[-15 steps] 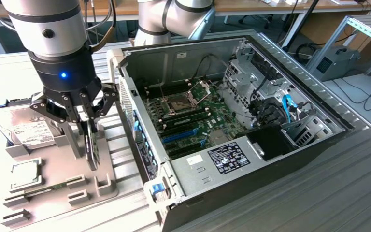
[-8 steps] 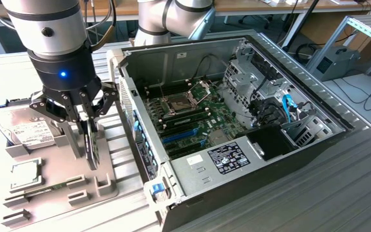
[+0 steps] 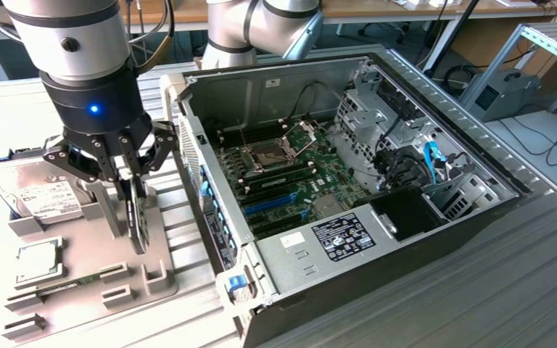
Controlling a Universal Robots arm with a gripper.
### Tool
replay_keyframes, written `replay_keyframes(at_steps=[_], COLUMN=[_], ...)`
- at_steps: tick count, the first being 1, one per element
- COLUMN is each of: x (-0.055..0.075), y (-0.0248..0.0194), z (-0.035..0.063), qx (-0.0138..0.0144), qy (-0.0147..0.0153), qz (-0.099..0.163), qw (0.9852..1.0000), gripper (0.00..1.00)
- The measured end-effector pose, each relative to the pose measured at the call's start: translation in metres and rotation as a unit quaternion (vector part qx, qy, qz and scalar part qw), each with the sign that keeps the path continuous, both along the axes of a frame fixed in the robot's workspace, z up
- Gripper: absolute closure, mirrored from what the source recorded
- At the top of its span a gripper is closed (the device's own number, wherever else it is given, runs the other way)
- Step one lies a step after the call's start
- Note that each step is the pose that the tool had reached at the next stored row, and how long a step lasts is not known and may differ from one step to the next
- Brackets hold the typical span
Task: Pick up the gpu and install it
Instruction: 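Pick up the gpu and move the gpu toward the slot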
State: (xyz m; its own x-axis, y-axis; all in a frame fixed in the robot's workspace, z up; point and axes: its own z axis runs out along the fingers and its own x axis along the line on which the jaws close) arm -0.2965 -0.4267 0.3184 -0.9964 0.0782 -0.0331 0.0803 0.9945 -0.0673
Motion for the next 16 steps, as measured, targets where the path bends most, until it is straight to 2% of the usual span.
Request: replay_keyframes(at_steps=[16], x=[0.0], y=[0.0], z=[0.003], qx=[-0.0001], qy=[0.0], qz=[0.0], qw=[1.0], gripper=[0.74])
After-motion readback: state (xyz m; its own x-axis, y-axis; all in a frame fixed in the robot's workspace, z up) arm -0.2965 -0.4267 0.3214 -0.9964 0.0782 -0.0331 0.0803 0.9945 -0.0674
